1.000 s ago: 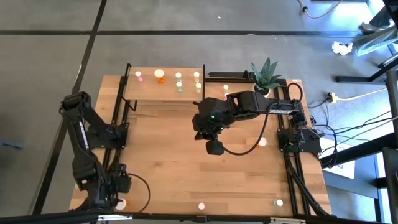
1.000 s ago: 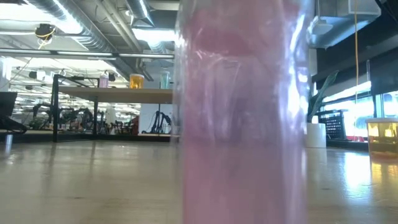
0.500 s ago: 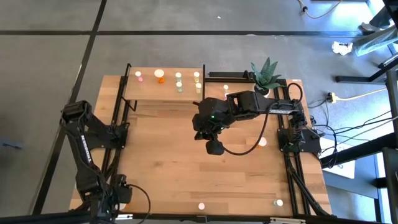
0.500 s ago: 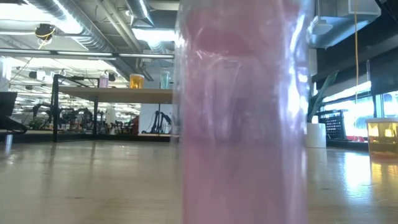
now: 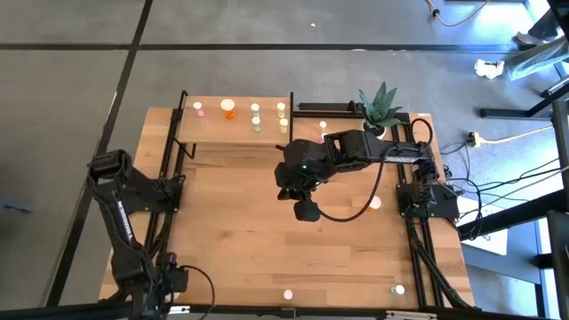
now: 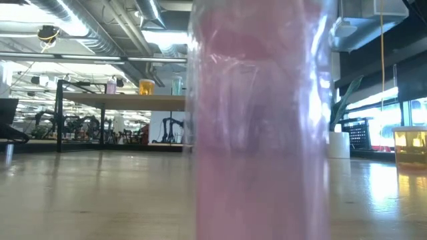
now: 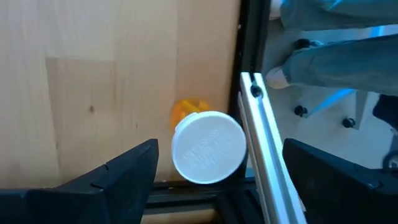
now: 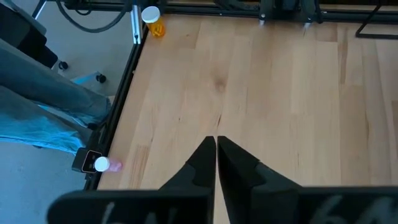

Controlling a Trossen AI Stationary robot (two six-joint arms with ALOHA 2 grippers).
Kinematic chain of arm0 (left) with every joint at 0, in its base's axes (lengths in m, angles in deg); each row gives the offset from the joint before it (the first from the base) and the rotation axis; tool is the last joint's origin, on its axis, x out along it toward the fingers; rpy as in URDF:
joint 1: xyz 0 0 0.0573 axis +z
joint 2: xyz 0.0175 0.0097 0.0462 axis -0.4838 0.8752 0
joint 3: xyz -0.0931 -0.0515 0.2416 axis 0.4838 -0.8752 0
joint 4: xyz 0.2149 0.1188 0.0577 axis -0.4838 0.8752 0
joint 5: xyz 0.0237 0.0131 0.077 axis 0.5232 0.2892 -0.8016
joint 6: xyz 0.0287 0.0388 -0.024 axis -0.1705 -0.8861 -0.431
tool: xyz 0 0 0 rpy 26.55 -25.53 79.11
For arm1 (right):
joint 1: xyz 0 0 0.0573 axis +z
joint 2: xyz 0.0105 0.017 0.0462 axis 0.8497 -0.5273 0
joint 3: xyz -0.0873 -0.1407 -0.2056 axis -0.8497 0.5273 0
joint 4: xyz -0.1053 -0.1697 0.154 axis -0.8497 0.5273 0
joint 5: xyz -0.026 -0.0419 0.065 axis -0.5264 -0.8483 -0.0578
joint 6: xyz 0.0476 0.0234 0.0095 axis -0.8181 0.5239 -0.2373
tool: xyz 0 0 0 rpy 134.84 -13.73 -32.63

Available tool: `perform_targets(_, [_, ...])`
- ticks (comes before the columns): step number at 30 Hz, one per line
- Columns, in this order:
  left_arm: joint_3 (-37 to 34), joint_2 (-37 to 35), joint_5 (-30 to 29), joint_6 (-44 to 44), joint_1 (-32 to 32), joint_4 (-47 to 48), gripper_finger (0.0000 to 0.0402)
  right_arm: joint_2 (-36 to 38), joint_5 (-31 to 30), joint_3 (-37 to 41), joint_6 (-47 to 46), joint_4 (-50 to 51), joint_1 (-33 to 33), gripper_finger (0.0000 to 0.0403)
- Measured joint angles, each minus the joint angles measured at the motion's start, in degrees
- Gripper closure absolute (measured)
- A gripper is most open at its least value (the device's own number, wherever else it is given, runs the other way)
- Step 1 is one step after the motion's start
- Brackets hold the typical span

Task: Pick and place medicine bottles onto shelf by color
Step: Put the bottom orange pill bottle on the shelf aligned with the other orange pill bottle

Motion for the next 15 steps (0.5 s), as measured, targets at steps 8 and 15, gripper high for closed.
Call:
perform_targets(8, [0.0, 2.46, -0.03, 0.83, -0.43, 0.09, 0.0066, 0.0, 0.0, 0.0, 0.0, -0.46, 0.0, 0.0383])
perform_targets(15, [0.0, 2.9, -0.06, 1.88, -0.47, 0.71, 0.0066, 0.0, 0.0, 0.0, 0.0, -0.44, 0.01, 0.0383])
